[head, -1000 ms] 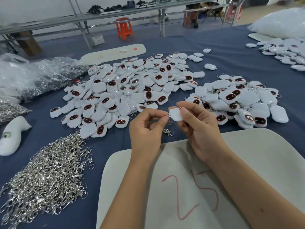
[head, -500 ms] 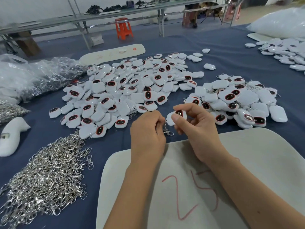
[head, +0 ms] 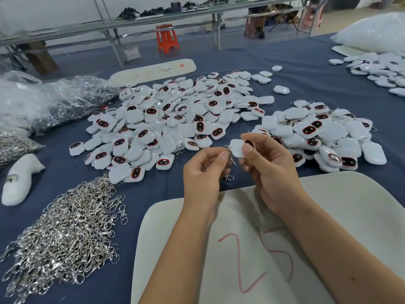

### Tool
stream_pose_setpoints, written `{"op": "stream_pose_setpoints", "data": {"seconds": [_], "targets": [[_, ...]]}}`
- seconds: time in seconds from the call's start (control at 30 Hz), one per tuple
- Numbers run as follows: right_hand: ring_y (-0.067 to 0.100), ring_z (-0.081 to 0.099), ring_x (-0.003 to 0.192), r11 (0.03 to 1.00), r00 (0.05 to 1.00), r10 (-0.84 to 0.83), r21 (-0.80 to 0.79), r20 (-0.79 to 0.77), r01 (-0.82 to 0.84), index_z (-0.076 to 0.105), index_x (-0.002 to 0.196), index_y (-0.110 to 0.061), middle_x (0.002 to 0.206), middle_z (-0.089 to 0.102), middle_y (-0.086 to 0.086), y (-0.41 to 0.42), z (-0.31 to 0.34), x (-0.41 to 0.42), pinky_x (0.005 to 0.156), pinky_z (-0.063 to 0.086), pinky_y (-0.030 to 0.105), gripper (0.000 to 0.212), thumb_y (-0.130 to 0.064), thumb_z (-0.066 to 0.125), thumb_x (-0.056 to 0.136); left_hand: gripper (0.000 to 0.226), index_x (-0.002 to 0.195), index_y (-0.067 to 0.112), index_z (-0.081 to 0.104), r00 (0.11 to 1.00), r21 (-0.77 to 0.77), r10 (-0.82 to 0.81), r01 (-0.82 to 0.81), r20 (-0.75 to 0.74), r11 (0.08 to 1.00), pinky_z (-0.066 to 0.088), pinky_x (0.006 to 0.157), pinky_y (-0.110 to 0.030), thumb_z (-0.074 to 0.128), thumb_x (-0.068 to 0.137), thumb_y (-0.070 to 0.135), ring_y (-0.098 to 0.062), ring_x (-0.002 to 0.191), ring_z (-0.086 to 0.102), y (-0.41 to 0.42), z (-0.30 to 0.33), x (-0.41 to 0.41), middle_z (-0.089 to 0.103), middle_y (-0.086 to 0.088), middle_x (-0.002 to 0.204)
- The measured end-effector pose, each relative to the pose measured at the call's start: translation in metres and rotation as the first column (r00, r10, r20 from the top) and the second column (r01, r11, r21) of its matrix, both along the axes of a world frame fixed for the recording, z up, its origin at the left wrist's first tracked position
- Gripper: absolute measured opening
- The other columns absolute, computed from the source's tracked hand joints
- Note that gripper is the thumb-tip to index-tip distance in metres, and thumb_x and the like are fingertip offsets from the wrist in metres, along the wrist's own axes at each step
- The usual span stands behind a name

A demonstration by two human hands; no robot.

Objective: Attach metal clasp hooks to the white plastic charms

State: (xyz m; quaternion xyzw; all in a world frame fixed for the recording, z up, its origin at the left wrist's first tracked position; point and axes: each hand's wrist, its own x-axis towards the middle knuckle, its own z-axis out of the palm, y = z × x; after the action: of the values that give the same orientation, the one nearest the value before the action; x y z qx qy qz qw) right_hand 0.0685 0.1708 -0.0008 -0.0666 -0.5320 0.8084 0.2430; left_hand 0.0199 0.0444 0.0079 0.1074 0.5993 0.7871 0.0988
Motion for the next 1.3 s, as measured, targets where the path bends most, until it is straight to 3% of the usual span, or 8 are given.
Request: {"op": "stream_pose_setpoints", "data": {"seconds": [0.2,0.37,0.6,0.83,1.0,1.13,1.3], "targets": [[0.013,0.058,0.071,0.998,1.000,0.001,0.063,0.029,-0.003,0.073,0.110,-0.015,0.083,0.065,-0.001,-0.003,0.000,0.000,0.072,0.054,0.022,0.023,0.000,0.071,0.094,0.014,0.077,0.022,0.072,1.000,0.071,-0.017,0.016,0.014,0.997,0.055,0.072,-0.034,0.069,0.086,0.012,-0.023,0.073,0.061,-0.002,0.003,0.000,0.067,-0.008,0.077],[0.005,0.063,0.074,0.988,0.999,-0.013,0.152,0.039,0.007,0.074,0.110,-0.016,0.085,0.071,-0.009,-0.006,0.003,0.003,0.072,0.055,0.019,0.025,0.001,0.073,0.092,0.014,0.073,0.022,0.071,0.999,0.087,0.035,-0.036,0.007,0.996,0.054,0.062,-0.028,0.067,0.082,0.012,-0.017,0.064,0.059,-0.001,0.002,0.000,0.063,-0.004,0.066],[0.001,0.064,0.074,0.968,0.994,-0.085,0.243,0.062,0.068,0.073,0.110,-0.015,0.083,0.072,-0.012,-0.007,0.003,0.004,0.073,0.056,0.018,0.025,0.001,0.076,0.090,0.028,0.079,0.020,0.073,0.998,0.055,-0.039,0.036,0.048,0.998,0.057,0.064,-0.026,0.064,0.095,-0.001,-0.017,0.073,0.069,-0.006,0.000,-0.005,0.069,-0.007,0.075],[0.006,0.062,0.074,0.990,0.994,-0.011,0.144,0.111,-0.005,0.076,0.104,-0.023,0.083,0.071,-0.009,-0.006,-0.001,0.002,0.069,0.052,0.019,0.023,-0.012,0.081,0.084,0.034,0.074,0.017,0.070,0.997,0.021,0.060,-0.059,-0.057,0.998,0.052,0.054,-0.021,0.060,0.091,-0.011,-0.014,0.060,0.063,-0.003,-0.003,-0.007,0.064,-0.006,0.065],[0.013,0.062,0.074,0.995,0.989,0.045,0.085,0.143,-0.057,0.077,0.105,-0.023,0.082,0.068,-0.003,-0.003,-0.004,-0.001,0.071,0.051,0.024,0.026,-0.021,0.080,0.079,0.033,0.075,0.022,0.071,0.988,0.016,0.113,-0.112,-0.104,0.994,0.050,0.059,-0.021,0.066,0.088,-0.008,-0.014,0.062,0.060,-0.004,-0.004,-0.009,0.066,-0.005,0.069],[0.015,0.050,0.063,0.985,0.978,0.141,0.077,0.155,-0.154,0.073,0.116,-0.014,0.075,0.062,0.005,-0.003,-0.006,-0.002,0.059,0.043,0.022,0.033,-0.020,0.077,0.084,0.030,0.076,0.017,0.070,0.987,0.015,0.127,-0.126,-0.095,0.992,0.049,0.060,-0.021,0.065,0.088,-0.010,-0.013,0.060,0.059,-0.004,-0.004,-0.009,0.065,-0.003,0.065],[0.012,0.044,0.051,0.975,0.959,0.213,0.023,0.186,-0.221,0.074,0.111,-0.007,0.074,0.060,0.006,-0.002,-0.001,-0.002,0.043,0.030,0.018,0.022,-0.018,0.075,0.091,0.029,0.076,0.018,0.069,0.978,-0.034,0.128,-0.135,-0.164,0.990,0.049,0.061,-0.021,0.068,0.088,-0.009,-0.013,0.063,0.056,-0.008,-0.003,-0.011,0.065,-0.002,0.068]]}}
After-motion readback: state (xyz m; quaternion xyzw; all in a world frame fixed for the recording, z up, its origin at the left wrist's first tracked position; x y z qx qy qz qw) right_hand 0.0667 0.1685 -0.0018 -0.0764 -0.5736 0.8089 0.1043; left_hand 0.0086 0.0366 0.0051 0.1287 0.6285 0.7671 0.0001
